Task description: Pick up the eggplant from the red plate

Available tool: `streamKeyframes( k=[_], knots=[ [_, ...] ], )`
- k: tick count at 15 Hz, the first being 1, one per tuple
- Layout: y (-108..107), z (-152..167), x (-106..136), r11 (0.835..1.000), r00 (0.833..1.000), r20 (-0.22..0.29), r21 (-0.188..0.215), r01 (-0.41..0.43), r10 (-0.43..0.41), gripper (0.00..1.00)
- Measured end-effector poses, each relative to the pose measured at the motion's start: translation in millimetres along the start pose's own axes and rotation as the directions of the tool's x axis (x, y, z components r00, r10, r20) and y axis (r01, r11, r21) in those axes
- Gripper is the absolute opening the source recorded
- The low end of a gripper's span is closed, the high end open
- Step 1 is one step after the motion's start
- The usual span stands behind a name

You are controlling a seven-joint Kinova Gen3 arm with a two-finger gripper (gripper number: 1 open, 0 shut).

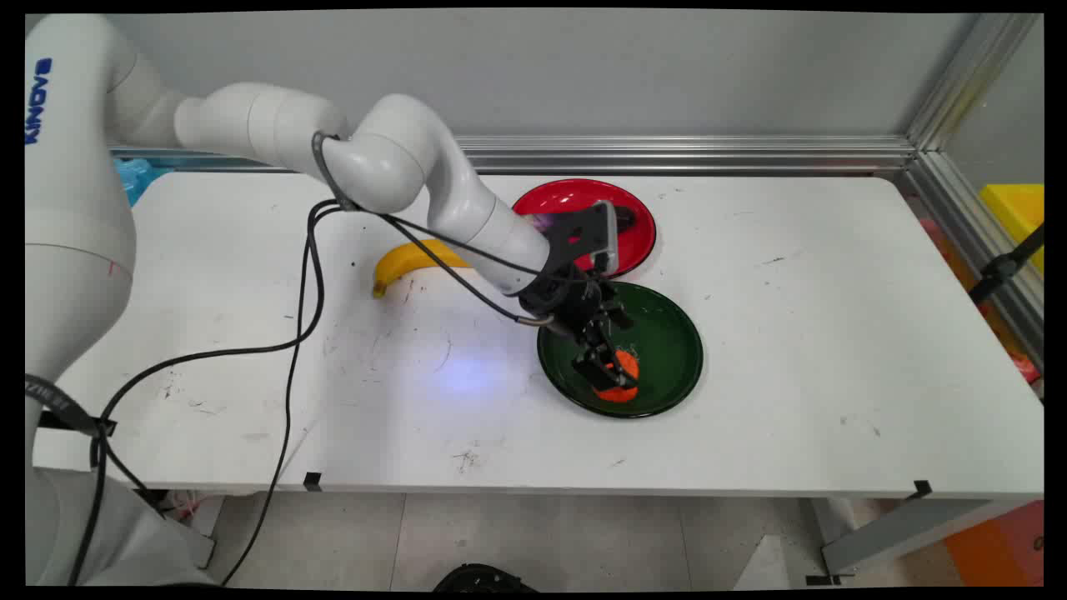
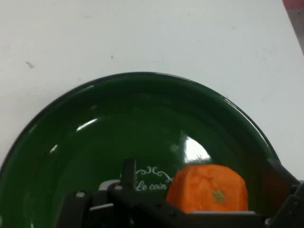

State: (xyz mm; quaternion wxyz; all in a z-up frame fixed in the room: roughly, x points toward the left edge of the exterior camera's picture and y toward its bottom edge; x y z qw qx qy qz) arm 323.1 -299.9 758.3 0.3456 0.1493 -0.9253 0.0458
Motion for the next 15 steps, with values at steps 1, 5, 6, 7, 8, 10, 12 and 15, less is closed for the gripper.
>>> streamKeyframes(
  k=[1, 5, 6, 7, 8, 10, 12, 15],
  knots=[
    [-3, -2, 3, 1.000, 1.000, -0.002, -0.001, 0.004, -0.004, 1.00],
    [-18, -19, 16, 1.000, 1.000, 0.009, -0.004, 0.020, -0.020, 1.00],
    [-20, -25, 17, 1.000, 1.000, 0.017, -0.007, 0.025, -0.025, 1.00],
    [-22, -32, 19, 0.999, 0.999, 0.029, -0.010, 0.031, -0.030, 1.00],
    [-24, -41, 19, 0.999, 0.998, 0.050, -0.015, 0.035, -0.035, 1.00],
    [-26, -59, 14, 0.999, 0.995, 0.095, -0.024, 0.043, -0.040, 1.00],
    [-27, -77, 7, 0.998, 0.989, 0.143, -0.029, 0.050, -0.046, 1.00],
    [-27, -97, -6, 0.998, 0.978, 0.204, -0.035, 0.059, -0.050, 1.00]
  ],
)
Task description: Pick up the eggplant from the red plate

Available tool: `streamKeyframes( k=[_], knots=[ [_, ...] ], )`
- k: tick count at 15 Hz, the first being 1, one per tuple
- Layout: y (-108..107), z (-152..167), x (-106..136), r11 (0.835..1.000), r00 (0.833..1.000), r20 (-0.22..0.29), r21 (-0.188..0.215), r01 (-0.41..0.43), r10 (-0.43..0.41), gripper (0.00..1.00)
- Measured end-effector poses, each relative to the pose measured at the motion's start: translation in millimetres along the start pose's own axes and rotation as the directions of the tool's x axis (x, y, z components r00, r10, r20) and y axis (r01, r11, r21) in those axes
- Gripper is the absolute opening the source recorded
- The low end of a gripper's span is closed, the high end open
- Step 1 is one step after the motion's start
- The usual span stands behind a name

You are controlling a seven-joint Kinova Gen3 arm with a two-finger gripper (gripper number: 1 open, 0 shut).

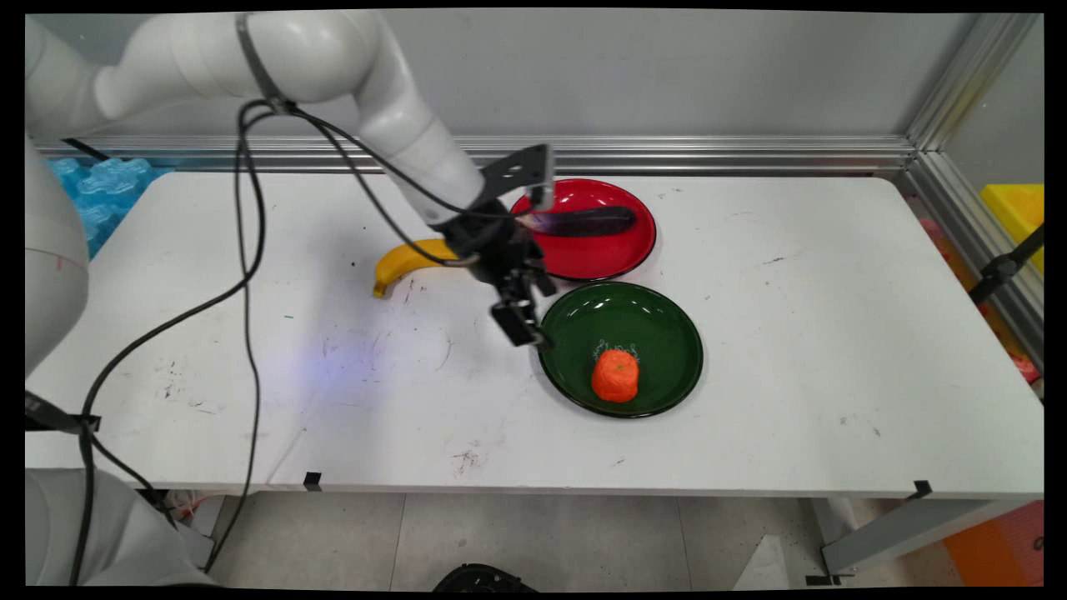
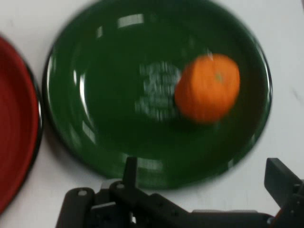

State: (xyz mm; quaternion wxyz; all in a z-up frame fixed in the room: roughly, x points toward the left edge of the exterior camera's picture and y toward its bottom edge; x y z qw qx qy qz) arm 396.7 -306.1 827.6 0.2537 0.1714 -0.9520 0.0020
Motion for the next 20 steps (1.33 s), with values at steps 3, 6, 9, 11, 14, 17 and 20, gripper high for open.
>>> streamKeyframes(
  k=[3, 6, 9, 11, 14, 17, 20],
  knots=[
    [-1, -15, -16, 1.000, 0.998, 0.056, -0.004, 0.007, -0.006, 1.00],
    [-4, -27, -29, 1.000, 0.995, 0.098, 0.000, 0.013, -0.013, 1.00],
    [-14, -35, -36, 0.999, 0.994, 0.111, 0.030, 0.019, -0.022, 1.00],
    [-28, -35, -34, 0.998, 0.995, 0.099, 0.061, 0.015, -0.021, 1.00],
    [-54, -31, -25, 0.994, 0.998, 0.068, 0.111, 0.004, -0.012, 1.00],
    [-81, -25, -16, 0.988, 0.999, 0.039, 0.155, -0.001, -0.005, 1.00],
    [-105, -18, -10, 0.982, 1.000, 0.022, 0.187, -0.007, 0.003, 1.00]
  ],
)
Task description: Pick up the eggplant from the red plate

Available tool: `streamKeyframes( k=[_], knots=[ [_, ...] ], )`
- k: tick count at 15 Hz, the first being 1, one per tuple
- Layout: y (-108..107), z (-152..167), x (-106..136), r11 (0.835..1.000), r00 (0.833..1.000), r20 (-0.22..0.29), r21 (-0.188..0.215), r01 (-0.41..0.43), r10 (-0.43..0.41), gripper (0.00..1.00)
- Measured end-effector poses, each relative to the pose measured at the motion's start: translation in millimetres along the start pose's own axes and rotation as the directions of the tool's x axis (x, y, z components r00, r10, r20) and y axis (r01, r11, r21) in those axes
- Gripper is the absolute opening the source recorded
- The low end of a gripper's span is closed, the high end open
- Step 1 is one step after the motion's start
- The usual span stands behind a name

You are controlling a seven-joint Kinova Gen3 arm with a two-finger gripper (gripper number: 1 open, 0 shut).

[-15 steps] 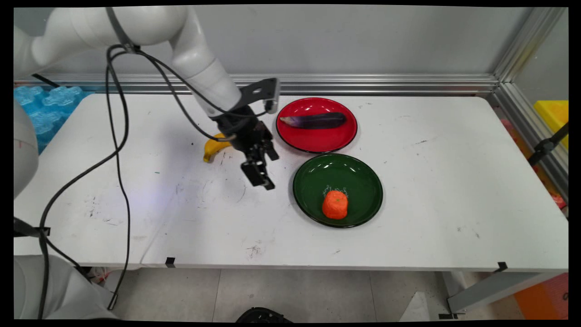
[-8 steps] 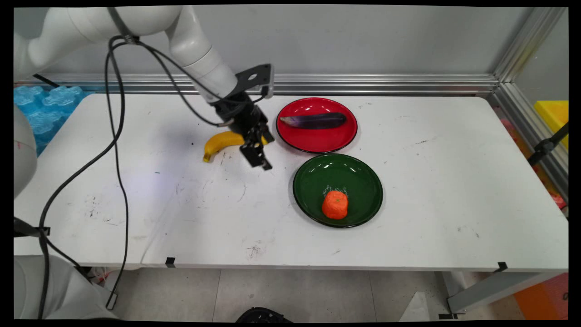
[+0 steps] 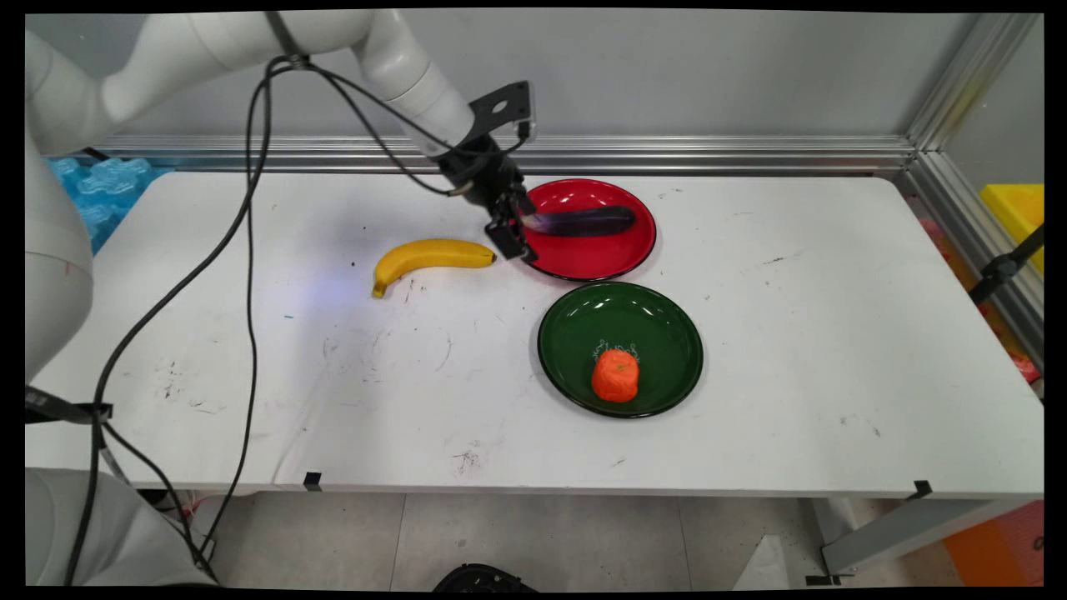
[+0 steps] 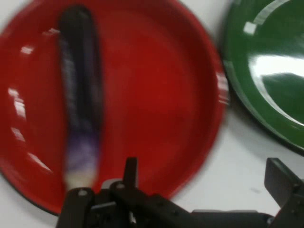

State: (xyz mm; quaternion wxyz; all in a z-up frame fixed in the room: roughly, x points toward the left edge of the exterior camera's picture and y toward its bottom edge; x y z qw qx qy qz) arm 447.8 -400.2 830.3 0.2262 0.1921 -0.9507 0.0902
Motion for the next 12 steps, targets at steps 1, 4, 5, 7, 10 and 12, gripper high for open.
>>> streamKeyframes(
  k=[1, 4, 5, 7, 10, 12],
  knots=[
    [-9, 5, 2, 1.000, 1.000, -0.007, 0.011, -0.002, 0.002, 1.00],
    [-36, 21, 9, 0.999, 1.000, -0.028, 0.033, -0.005, 0.006, 1.00],
    [-40, 24, 10, 0.999, 0.999, -0.033, 0.036, -0.005, 0.006, 1.00],
    [-53, 36, 14, 0.999, 0.999, -0.047, 0.041, -0.005, 0.007, 1.00],
    [-69, 54, 20, 0.999, 0.998, -0.067, 0.043, -0.001, 0.003, 1.00],
    [-76, 64, 21, 0.999, 0.997, -0.075, 0.041, 0.002, 0.001, 1.00]
  ],
)
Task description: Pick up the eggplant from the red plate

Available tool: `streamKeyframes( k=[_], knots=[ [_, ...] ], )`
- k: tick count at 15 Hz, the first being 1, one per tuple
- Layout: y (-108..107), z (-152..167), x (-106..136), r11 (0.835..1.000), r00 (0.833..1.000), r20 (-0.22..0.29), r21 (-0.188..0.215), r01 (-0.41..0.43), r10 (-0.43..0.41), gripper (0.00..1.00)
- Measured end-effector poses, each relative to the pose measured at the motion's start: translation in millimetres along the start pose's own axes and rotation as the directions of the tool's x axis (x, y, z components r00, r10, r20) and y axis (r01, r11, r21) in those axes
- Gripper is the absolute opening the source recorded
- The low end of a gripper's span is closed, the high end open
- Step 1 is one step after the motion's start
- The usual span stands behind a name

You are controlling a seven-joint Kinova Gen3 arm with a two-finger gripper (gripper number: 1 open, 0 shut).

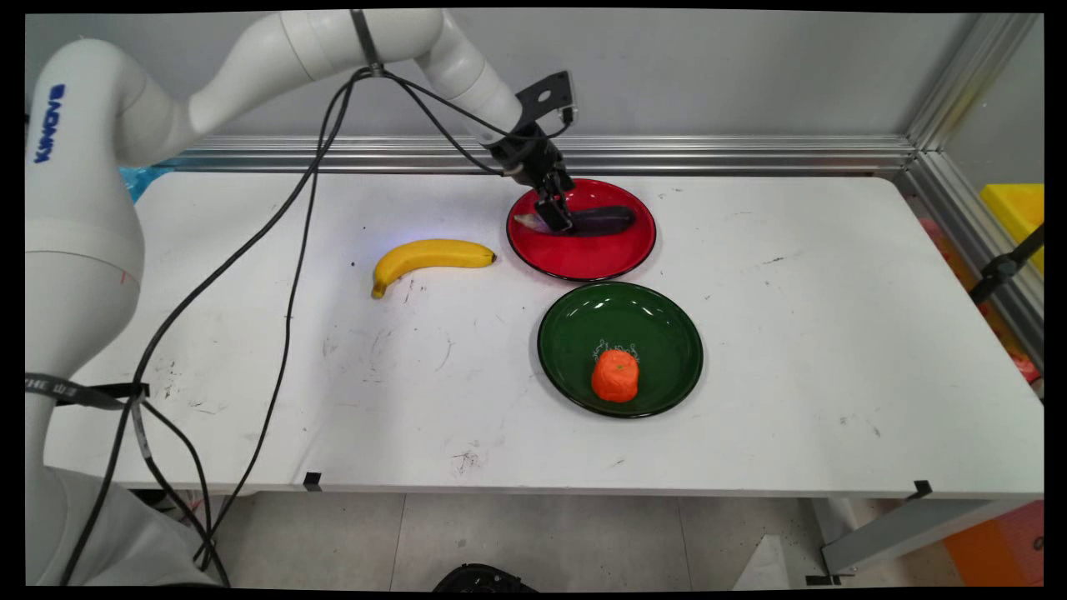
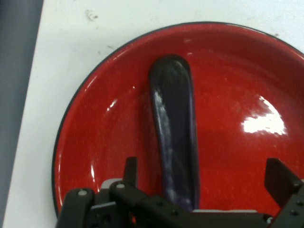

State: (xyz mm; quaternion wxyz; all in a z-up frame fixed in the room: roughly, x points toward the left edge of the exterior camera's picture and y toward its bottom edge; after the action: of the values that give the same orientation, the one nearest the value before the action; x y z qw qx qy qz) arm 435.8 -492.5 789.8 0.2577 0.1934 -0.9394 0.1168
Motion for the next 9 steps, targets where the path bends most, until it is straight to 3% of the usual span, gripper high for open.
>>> streamKeyframes(
  k=[7, 8, 9],
  knots=[
    [-15, 28, -2, 1.000, 1.000, -0.012, -0.016, -0.013, 0.013, 1.00],
    [-16, 31, -2, 1.000, 1.000, -0.012, -0.020, -0.017, 0.016, 0.00],
    [-17, 33, -3, 1.000, 1.000, -0.012, -0.024, -0.020, 0.019, 0.00]
  ],
)
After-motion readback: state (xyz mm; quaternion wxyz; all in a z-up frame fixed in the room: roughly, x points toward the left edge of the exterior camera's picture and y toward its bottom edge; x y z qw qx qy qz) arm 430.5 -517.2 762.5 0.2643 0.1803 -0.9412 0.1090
